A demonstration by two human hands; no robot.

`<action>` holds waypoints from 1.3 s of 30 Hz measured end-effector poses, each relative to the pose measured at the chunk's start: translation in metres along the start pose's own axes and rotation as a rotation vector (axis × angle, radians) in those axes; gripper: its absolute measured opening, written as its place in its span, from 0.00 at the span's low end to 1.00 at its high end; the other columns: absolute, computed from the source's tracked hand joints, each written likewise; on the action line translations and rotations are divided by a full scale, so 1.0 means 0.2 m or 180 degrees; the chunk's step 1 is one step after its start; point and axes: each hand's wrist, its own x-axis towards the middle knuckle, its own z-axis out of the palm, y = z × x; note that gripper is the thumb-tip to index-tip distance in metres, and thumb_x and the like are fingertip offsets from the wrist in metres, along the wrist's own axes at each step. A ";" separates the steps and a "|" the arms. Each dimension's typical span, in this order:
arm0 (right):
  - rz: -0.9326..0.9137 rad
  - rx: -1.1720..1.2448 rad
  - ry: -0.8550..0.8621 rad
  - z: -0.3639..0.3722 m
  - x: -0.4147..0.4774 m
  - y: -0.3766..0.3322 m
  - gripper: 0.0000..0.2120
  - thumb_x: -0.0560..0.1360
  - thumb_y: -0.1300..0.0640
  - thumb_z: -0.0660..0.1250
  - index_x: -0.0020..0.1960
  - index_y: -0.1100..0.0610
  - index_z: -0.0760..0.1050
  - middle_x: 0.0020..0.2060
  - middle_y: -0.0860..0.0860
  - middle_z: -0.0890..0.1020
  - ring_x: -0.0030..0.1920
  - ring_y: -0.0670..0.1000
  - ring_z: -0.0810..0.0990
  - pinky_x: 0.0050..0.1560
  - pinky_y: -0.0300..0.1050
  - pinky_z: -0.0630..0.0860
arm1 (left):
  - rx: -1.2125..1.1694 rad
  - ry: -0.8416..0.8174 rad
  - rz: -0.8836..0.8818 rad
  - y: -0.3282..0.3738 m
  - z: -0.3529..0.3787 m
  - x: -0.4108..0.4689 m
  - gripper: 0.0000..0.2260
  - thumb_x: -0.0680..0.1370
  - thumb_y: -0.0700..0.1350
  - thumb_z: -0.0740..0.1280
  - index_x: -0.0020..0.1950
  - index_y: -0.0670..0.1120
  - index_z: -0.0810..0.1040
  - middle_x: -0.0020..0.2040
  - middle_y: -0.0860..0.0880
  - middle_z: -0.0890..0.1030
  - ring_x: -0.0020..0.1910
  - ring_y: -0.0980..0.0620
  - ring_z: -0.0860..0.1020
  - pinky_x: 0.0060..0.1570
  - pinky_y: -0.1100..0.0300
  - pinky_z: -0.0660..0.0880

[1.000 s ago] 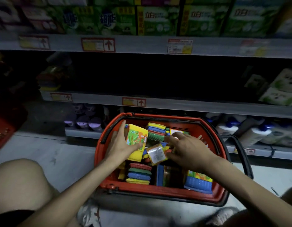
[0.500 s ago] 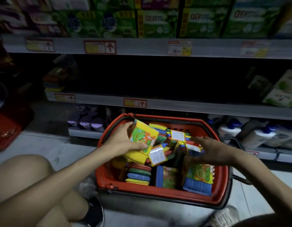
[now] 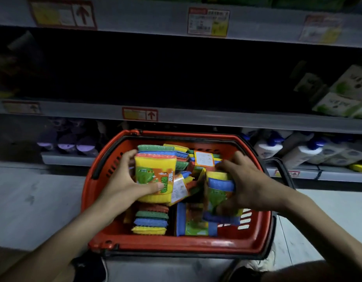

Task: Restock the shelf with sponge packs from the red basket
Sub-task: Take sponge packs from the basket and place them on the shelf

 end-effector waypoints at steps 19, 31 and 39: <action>-0.0380 -0.0178 0.2432 -0.07 0.05 -0.20 0.44 0.67 0.43 0.80 0.74 0.59 0.64 0.68 0.55 0.71 0.59 0.56 0.78 0.49 0.49 0.78 | 0.0308 0.0852 0.1523 0.15 -0.02 -0.06 0.38 0.64 0.46 0.83 0.65 0.62 0.63 0.62 0.67 0.76 0.59 0.69 0.78 0.50 0.75 0.75; -0.0295 0.1769 0.1852 -0.02 0.14 -0.34 0.33 0.68 0.47 0.79 0.67 0.46 0.66 0.59 0.46 0.71 0.54 0.44 0.78 0.48 0.47 0.82 | -0.0014 0.0824 0.1357 0.13 -0.16 -0.13 0.39 0.69 0.44 0.80 0.74 0.63 0.66 0.63 0.66 0.77 0.64 0.64 0.76 0.60 0.63 0.78; -0.0663 0.0620 0.1722 0.00 0.17 -0.51 0.31 0.70 0.36 0.67 0.69 0.45 0.64 0.57 0.44 0.68 0.43 0.48 0.77 0.39 0.50 0.79 | -0.0834 0.0863 0.0613 0.13 -0.27 -0.14 0.33 0.64 0.63 0.81 0.66 0.66 0.74 0.65 0.54 0.80 0.59 0.59 0.82 0.53 0.61 0.81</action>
